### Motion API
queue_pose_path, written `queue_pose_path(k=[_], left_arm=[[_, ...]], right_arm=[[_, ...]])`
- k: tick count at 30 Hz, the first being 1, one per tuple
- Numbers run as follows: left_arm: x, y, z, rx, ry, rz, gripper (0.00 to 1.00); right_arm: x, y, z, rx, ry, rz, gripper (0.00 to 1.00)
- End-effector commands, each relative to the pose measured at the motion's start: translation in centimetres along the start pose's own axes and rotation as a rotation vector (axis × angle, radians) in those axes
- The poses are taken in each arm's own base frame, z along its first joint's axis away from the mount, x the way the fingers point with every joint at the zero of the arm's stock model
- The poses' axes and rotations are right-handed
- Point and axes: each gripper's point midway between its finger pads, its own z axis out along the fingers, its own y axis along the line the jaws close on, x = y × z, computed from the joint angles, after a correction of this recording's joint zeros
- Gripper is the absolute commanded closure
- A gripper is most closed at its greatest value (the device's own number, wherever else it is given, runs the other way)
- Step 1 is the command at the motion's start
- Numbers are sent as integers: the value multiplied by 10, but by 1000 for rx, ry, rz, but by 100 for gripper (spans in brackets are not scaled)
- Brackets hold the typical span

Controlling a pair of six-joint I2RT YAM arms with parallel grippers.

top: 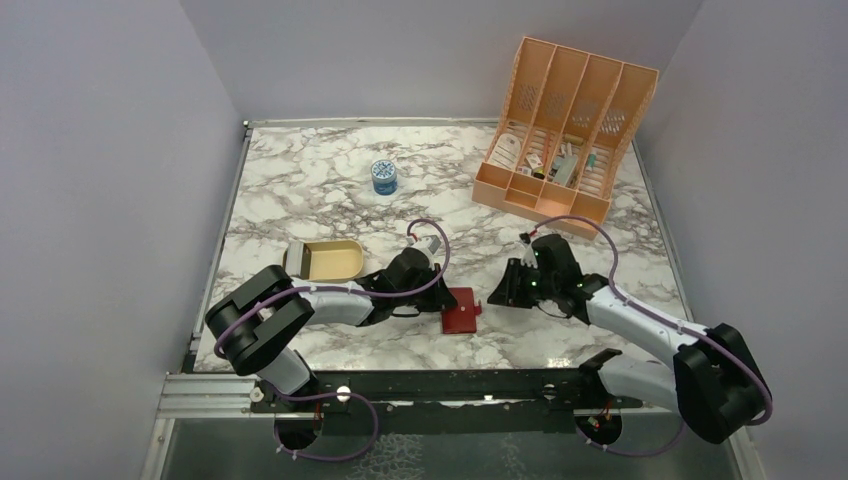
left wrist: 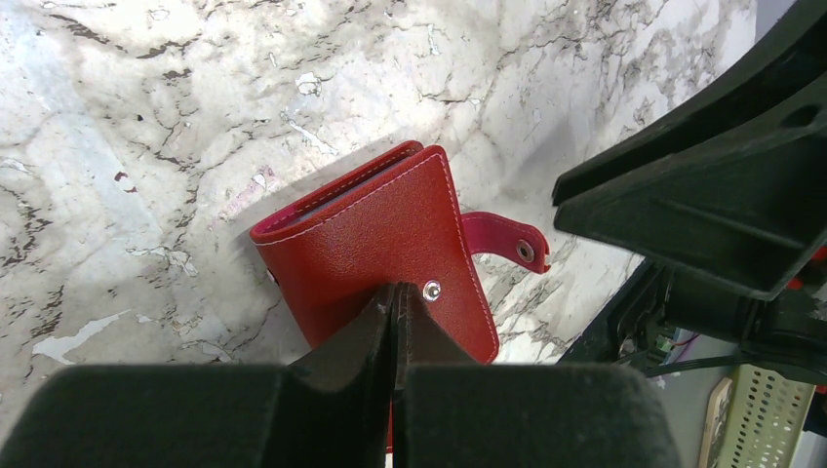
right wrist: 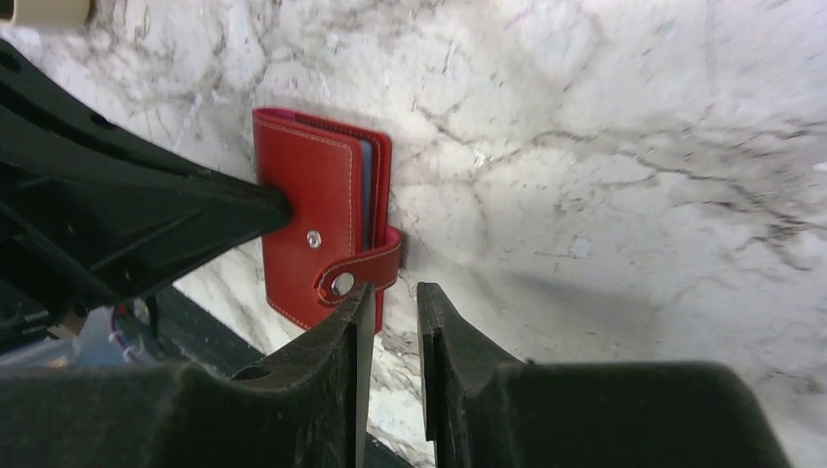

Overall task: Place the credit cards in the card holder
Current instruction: Close the card holder at the center of the board.

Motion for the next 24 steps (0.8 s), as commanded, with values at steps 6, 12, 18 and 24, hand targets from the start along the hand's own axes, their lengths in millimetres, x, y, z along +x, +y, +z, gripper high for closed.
queue_pose_path(k=[6, 12, 18, 24], left_arm=[[6, 13, 4, -53, 2, 10, 98], [8, 16, 5, -61, 7, 6, 98], [6, 16, 5, -66, -3, 7, 98], [6, 16, 5, -64, -3, 5, 98]], right_arm=[[13, 28, 8, -215, 55, 35, 78], [12, 31, 11, -235, 60, 36, 77], [12, 30, 12, -232, 63, 37, 72], [15, 33, 17, -257, 88, 35, 74]])
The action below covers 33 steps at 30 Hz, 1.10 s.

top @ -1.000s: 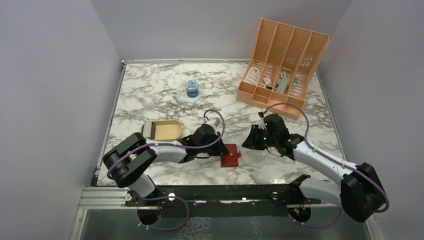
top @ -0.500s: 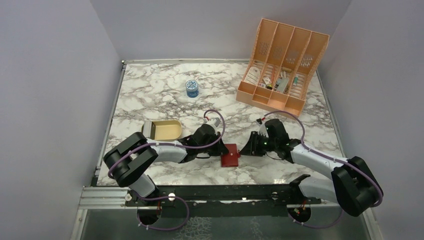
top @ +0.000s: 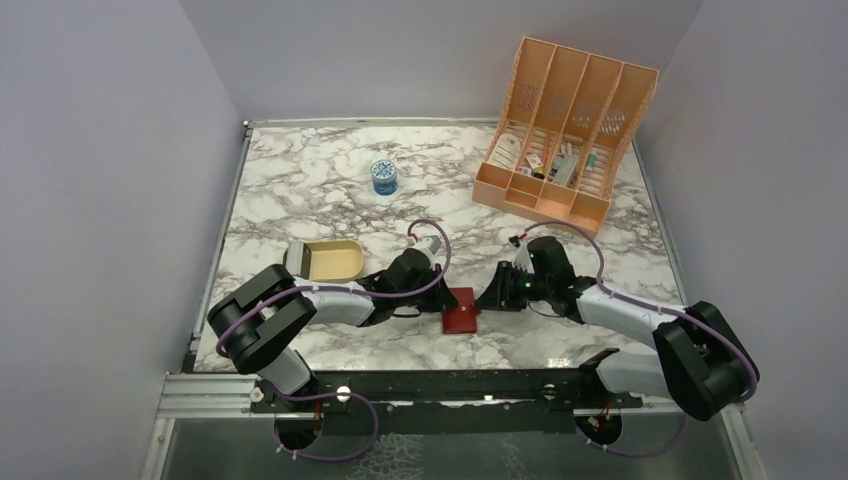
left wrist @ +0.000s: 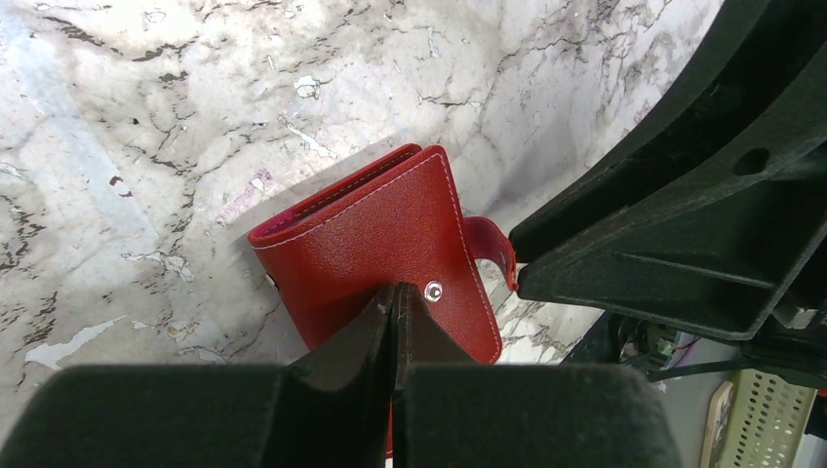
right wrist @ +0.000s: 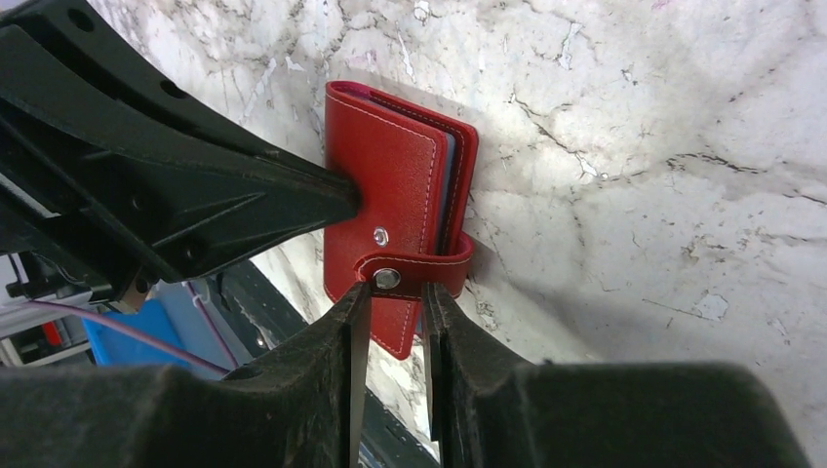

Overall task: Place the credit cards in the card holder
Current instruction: Close the card holder at the center of the board.

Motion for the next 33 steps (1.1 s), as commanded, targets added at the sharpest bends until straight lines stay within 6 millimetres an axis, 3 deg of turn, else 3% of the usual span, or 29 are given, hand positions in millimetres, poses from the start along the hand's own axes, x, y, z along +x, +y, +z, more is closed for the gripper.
queue_pose_path(k=[1, 14, 33], left_arm=[[7, 14, 2, -56, 10, 6, 98], [7, 13, 3, -54, 13, -3, 98], [9, 12, 5, -54, 21, -11, 98]], right_arm=[[-2, 10, 4, -64, 12, -17, 74], [5, 14, 13, -133, 76, -40, 78], [5, 8, 20, -95, 107, -1, 83]])
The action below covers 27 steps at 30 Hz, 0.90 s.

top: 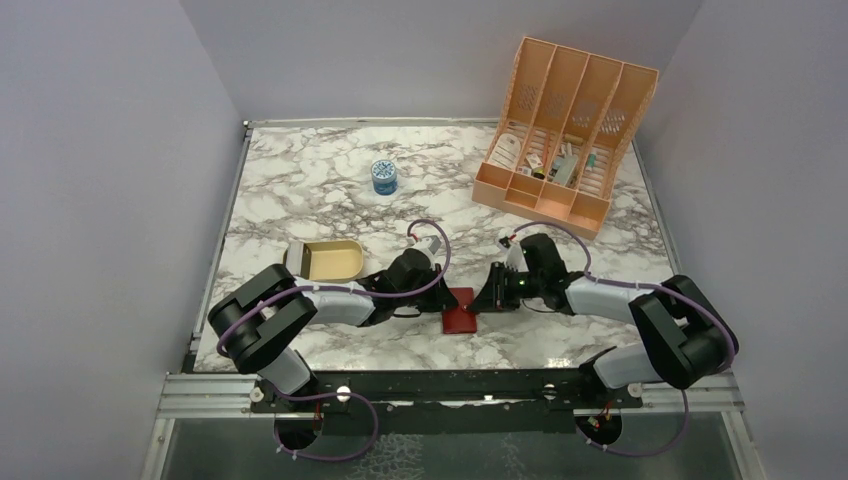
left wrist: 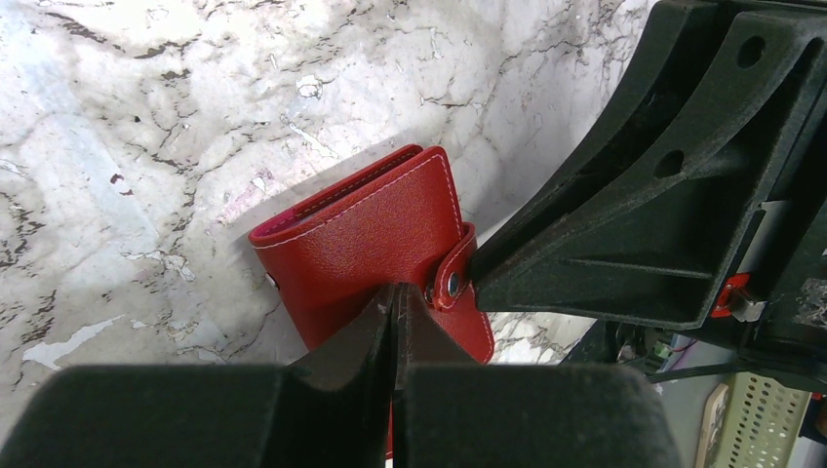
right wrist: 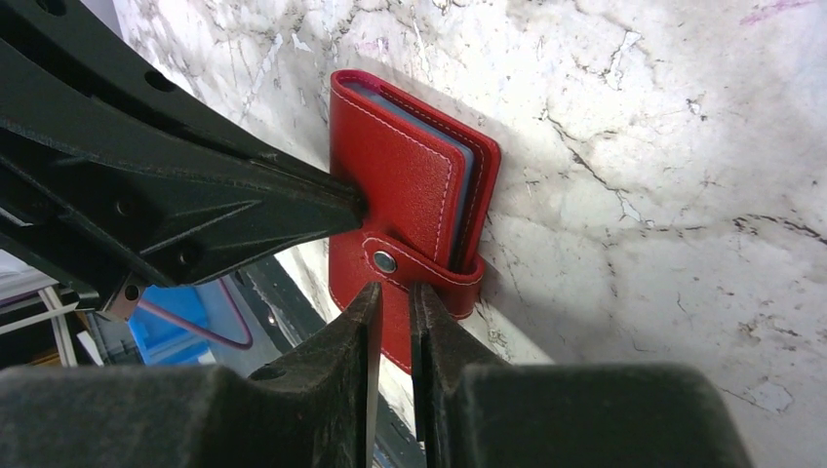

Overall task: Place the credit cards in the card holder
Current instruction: Close the card holder at the center of the board.

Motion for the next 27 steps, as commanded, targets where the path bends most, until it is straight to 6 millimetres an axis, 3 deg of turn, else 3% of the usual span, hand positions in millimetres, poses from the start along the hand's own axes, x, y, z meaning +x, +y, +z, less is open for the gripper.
queue_pose_path(k=[1, 8, 13, 21, 27], left_arm=[[8, 12, 4, -52, 19, 0, 98], [11, 13, 6, -55, 28, 0, 98], [12, 13, 6, -56, 28, 1, 98], [12, 15, 6, -61, 29, -2, 98], [14, 16, 7, -64, 34, -3, 98]], right_arm=[[-7, 6, 3, -21, -2, -11, 83], [-3, 1, 5, 0, 21, 2, 84], [0, 10, 2, -16, 49, -15, 84], [-22, 3, -9, 105, -56, -32, 84], [-20, 4, -3, 84, -34, -23, 84]])
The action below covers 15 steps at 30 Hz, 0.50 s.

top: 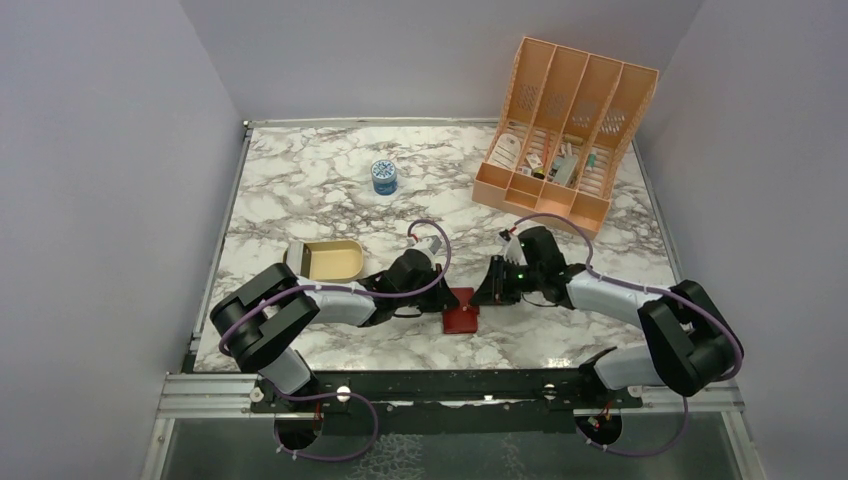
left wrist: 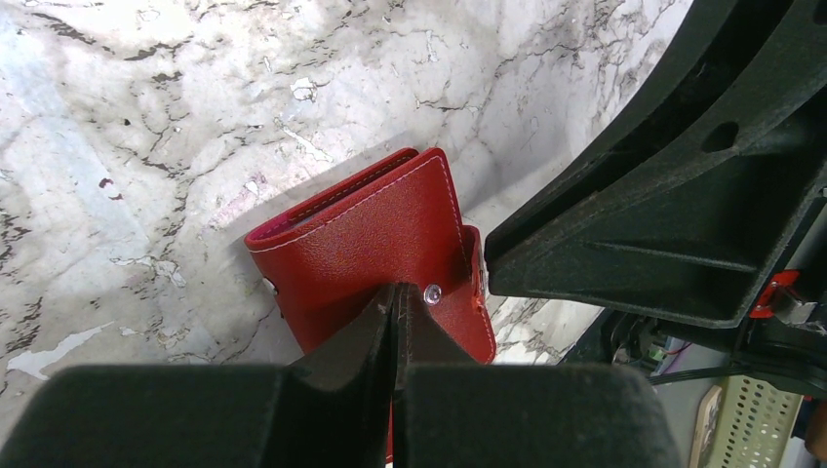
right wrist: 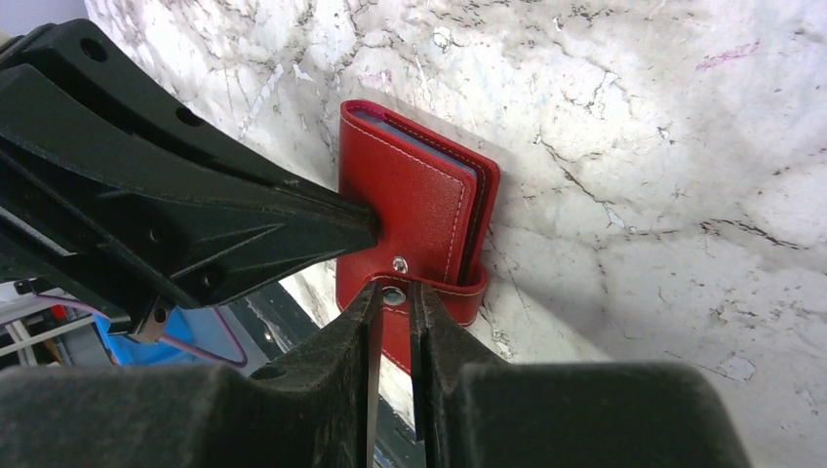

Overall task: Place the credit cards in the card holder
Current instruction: Close the card holder at the center of the board.

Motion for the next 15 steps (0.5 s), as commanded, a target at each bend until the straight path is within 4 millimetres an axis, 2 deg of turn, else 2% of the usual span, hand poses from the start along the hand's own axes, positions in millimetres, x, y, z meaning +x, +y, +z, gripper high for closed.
queue_pose_path(k=[1, 15], left_arm=[[13, 17, 4, -69, 35, 8, 98], [14, 18, 5, -73, 37, 5, 98]], right_arm=[[-5, -1, 4, 14, -5, -10, 84], [8, -3, 12, -2, 29, 12, 84]])
